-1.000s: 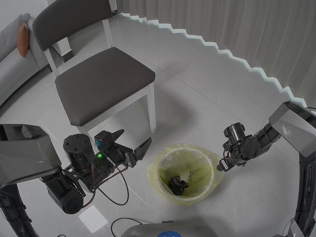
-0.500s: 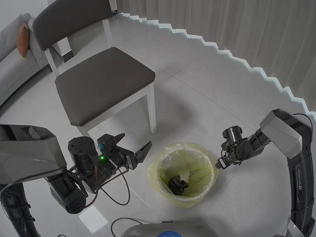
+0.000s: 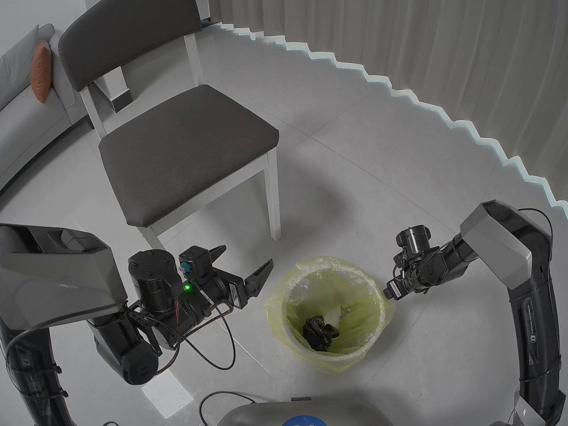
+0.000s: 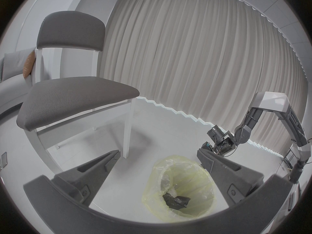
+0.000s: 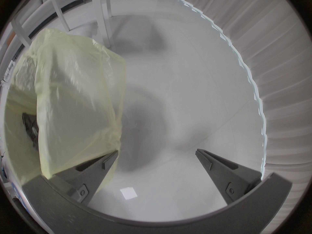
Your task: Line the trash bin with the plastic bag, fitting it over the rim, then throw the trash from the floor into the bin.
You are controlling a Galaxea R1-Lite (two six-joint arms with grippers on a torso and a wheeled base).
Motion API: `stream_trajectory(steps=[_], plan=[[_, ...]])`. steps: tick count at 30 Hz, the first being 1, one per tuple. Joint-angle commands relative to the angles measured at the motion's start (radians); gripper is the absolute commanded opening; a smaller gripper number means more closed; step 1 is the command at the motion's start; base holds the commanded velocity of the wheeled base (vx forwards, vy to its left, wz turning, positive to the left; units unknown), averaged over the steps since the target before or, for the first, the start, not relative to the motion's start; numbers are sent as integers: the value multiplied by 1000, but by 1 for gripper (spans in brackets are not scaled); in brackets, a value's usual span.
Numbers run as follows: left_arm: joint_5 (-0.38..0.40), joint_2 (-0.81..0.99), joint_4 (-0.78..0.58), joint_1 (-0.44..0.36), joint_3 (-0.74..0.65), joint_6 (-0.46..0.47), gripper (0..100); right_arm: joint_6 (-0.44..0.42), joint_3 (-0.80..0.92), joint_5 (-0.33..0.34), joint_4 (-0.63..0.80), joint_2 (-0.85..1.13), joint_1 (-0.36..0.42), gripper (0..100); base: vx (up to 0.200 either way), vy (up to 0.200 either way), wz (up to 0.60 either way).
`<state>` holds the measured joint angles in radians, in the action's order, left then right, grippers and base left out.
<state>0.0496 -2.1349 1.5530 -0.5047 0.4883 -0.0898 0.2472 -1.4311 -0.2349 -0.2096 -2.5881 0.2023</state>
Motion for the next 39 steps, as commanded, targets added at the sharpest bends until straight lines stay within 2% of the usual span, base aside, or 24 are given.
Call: stream_trajectory(steps=[1,6,11,14,19,22,24,27,31,34,39], plan=[[0,-7,10,-5,4,-1,100,9,87,-3,-1,95,-43,100,0,0,0],[0,-5,10,-15,13,1,100,15,135,-4,-1,181,-86,100,0,0,0],[-2,-8,10,-20,13,1,100,10,172,-6,-5,226,-92,100,0,0,0],[-4,-16,1,-28,12,1,100,3,256,-7,-11,315,-92,100,0,0,0],[-7,-129,-44,-11,93,4,100,3,360,0,-13,436,-81,100,0,0,0],[-5,-143,-122,15,154,4,100,3,386,2,-14,453,-66,100,0,0,0],[-2,-119,-258,29,225,-5,100,1,399,3,-34,444,-43,100,0,0,0],[-2,-94,-358,32,276,-10,100,1,399,12,-60,405,-29,100,0,0,0],[-10,-97,-691,63,464,4,100,1,396,22,-140,329,0,100,0,0,0],[-10,-146,-860,84,601,4,100,1,409,31,-163,316,5,100,0,0,0],[-14,-289,-946,89,785,19,100,3,465,83,-186,325,6,100,0,0,0]])
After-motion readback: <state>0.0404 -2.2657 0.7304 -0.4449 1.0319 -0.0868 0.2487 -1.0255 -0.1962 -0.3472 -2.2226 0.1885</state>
